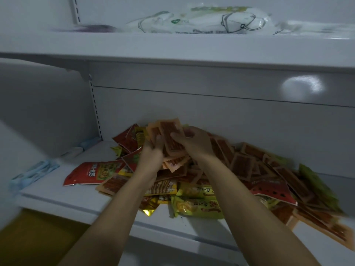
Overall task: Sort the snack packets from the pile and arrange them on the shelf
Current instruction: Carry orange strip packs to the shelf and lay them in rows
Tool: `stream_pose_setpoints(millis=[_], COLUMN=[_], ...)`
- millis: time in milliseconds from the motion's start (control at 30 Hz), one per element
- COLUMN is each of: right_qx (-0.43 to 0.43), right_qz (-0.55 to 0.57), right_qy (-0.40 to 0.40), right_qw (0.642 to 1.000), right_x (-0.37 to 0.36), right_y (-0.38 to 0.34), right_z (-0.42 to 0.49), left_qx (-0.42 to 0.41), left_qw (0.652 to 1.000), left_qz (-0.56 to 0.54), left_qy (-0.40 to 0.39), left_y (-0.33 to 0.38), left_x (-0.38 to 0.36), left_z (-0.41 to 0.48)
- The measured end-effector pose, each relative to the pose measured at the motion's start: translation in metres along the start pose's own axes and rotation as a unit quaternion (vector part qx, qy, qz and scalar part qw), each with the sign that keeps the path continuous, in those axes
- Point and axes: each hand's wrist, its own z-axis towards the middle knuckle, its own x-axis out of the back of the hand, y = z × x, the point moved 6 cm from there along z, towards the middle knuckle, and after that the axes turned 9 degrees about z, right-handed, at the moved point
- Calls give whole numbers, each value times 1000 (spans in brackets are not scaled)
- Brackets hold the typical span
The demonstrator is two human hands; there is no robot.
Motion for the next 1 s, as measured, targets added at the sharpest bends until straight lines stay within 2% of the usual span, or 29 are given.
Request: stream_pose_setpoints(millis=[133, 333, 400, 500, 633, 700, 767, 833, 900, 1000], right_qx=[36, 59, 87, 50, -1, 2, 21, 17, 1, -34], right_qz=[-103, -163, -177, -205, -389, -408, -420, -472, -531, -538], right_qy=[-42, -106, -118, -115, -166, -150, -87, -58, -76, -124], right_qw=[993, 979, 973, 971, 906, 900, 903, 880, 844, 833], right_x=[-27, -52, -57, -50, -37, -37, -33, -25, -21, -24], right_y=[-4, -14, -21, -17, 12, 23, 27, 32, 39, 46], right_z=[-12, -23, -25, -21, -11, -13, -16, -18, -20, -22], left_qx=[29, 22, 16, 26, 40, 42, 36, 30, 27, 30], left_qw=[999, 996, 997, 998, 993, 993, 993, 993, 994, 995], left_qz=[-23, -91, -71, -17, 30, 42, 51, 56, 65, 75], left_qy=[10, -9, 10, 56, 103, 106, 103, 98, 86, 64], left_y=[-4, 0, -2, -9, -16, -18, -18, -19, -20, -21], left_x=[18, 42, 50, 71, 100, 106, 108, 107, 103, 93], left_z=[-9, -29, -32, -37, -42, -44, -47, -50, -52, -54])
